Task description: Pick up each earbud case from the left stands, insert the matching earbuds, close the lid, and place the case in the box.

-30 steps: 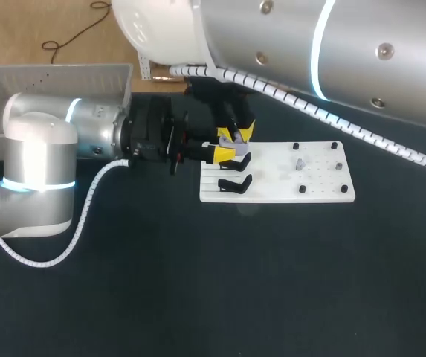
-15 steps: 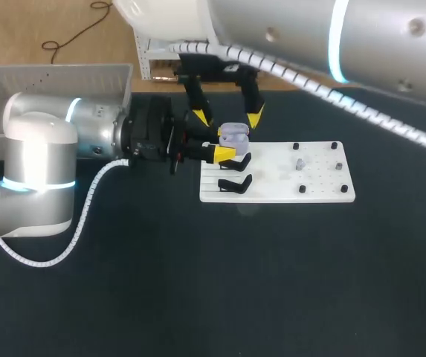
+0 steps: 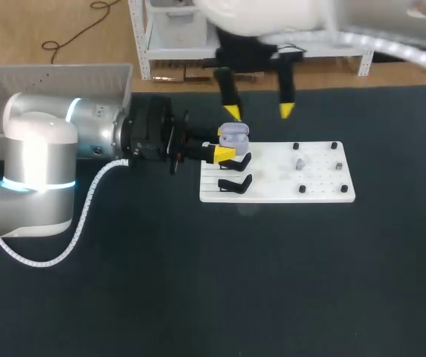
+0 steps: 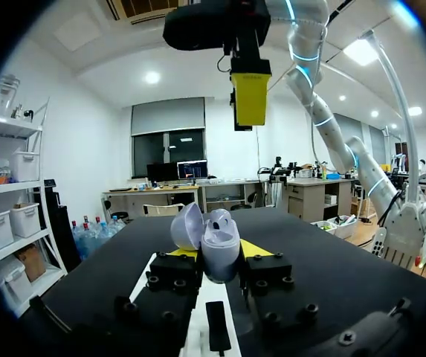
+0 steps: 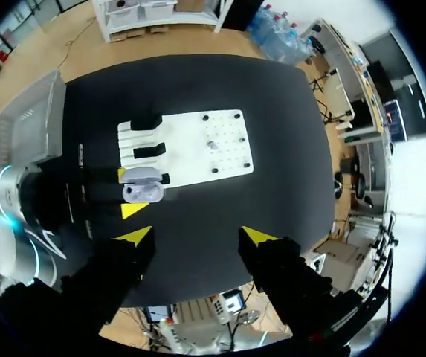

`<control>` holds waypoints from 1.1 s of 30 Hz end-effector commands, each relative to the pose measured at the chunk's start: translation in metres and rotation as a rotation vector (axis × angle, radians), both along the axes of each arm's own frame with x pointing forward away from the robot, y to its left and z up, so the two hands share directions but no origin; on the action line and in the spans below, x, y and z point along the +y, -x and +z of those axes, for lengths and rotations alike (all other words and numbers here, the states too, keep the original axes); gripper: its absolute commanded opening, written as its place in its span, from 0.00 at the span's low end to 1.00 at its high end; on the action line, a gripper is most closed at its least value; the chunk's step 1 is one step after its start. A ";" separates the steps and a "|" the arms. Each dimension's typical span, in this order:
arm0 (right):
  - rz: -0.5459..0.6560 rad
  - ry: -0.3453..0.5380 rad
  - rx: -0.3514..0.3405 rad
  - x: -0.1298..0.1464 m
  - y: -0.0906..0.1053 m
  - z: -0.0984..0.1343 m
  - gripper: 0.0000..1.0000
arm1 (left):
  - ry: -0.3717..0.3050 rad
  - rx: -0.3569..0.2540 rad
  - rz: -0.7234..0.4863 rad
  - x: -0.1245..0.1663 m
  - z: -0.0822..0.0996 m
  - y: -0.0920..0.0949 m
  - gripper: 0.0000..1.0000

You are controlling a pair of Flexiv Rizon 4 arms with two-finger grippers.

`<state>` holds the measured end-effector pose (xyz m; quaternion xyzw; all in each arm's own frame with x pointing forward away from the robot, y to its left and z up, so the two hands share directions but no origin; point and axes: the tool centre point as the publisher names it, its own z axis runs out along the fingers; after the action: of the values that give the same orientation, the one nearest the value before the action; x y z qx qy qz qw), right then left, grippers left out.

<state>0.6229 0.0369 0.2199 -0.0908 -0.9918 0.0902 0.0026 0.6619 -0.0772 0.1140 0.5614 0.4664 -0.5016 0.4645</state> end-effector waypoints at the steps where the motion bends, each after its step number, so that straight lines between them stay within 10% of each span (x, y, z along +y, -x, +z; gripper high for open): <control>1: 0.061 -0.374 -0.176 -0.044 0.015 0.007 0.72 | 0.001 -0.002 0.005 0.000 0.000 0.001 0.00; 10: 0.045 -0.424 -0.189 -0.079 -0.004 -0.025 0.67 | 0.001 -0.002 0.005 0.000 0.000 0.001 0.00; 33: -0.049 -0.193 -0.133 -0.083 -0.041 -0.123 0.58 | 0.001 -0.002 0.005 0.000 0.000 0.001 0.00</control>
<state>0.6549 -0.0547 0.1051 -0.1162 -0.9910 -0.0337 -0.0565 0.6619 -0.0771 0.1141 0.5613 0.4664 -0.5016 0.4645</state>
